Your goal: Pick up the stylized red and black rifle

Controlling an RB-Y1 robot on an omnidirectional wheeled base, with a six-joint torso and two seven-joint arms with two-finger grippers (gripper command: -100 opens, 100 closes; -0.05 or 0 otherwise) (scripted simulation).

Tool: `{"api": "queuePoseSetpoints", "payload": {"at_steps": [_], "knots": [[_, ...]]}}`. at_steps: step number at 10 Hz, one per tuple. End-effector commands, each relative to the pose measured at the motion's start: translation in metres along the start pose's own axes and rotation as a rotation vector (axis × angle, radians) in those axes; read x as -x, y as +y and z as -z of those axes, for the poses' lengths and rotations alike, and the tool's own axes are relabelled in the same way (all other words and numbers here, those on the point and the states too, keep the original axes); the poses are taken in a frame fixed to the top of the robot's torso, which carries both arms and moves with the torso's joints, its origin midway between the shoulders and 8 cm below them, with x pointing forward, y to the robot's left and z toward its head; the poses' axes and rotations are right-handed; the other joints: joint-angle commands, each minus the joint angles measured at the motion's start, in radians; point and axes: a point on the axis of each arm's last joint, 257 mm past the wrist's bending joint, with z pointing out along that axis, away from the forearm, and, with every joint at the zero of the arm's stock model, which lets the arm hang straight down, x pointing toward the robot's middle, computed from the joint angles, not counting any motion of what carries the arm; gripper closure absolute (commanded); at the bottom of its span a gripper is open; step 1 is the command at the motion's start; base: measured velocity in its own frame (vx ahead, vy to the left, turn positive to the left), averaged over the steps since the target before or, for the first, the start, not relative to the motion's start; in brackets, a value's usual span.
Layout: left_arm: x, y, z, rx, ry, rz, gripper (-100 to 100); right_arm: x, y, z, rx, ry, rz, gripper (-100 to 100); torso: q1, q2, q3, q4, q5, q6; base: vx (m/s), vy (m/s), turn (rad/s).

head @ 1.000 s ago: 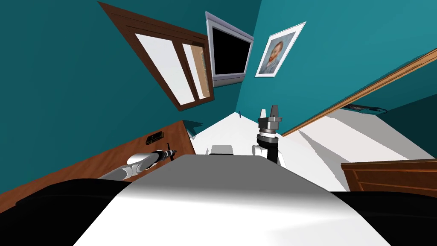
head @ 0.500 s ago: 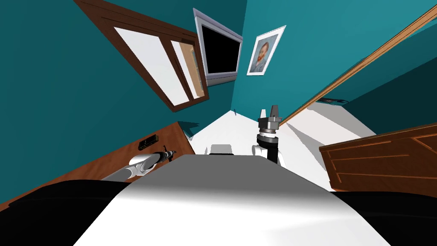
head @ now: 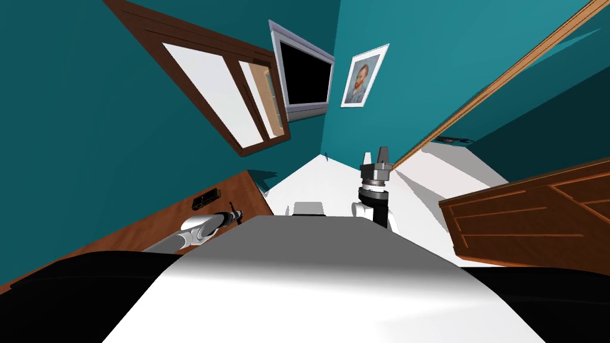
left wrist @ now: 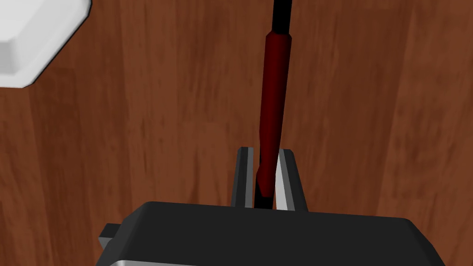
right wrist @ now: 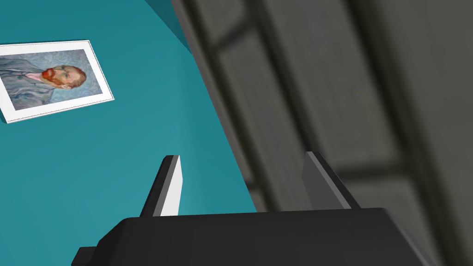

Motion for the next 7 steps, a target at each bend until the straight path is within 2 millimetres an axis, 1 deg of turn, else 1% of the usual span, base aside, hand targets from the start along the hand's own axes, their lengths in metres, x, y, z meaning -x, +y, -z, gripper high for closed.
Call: {"api": "queuePoseSetpoints", "payload": {"at_steps": [1, 2, 3, 4, 5, 7], "knots": [[0.0, 0.0, 0.0, 0.0, 0.0, 0.0, 100, 0.0, 0.0, 0.0, 0.0, 0.0, 0.0, 0, 0.0, 0.0, 0.0, 0.0, 0.0, 0.0, 0.0, 0.0, 0.0], [0.0, 0.0, 0.0, 0.0, 0.0, 0.0, 100, 0.0, 0.0, 0.0, 0.0, 0.0, 0.0, 0, 0.0, 0.0, 0.0, 0.0, 0.0, 0.0, 0.0, 0.0, 0.0], [0.0, 0.0, 0.0, 0.0, 0.0, -0.001, 0, 0.0, 0.0, 0.0, 0.0, 0.0, 0.0, 0, 0.0, 0.0, 0.0, 0.0, 0.0, 0.0, 0.0, 0.0, 0.0], [-0.001, 0.003, 0.005, 0.009, 0.0, -0.026, 100, 0.0, 0.0, 0.0, 0.0, 0.0, 0.0, 0, 0.0, 0.0, 0.0, 0.0, 0.0, 0.0, 0.083, -0.012, 0.223], [-0.002, 0.007, 0.009, 0.017, 0.001, -0.05, 100, 0.0, 0.0, 0.0, 0.0, 0.0, 0.0, 0, -0.001, -0.004, -0.002, -0.001, -0.001, -0.002, 0.137, -0.017, 0.328], [-0.003, 0.012, 0.016, 0.031, 0.0, -0.088, 100, 0.0, 0.0, 0.0, 0.0, 0.0, 0.0, 0, -0.003, -0.007, -0.004, -0.001, -0.001, -0.001, 0.116, -0.04, 0.193]]}}
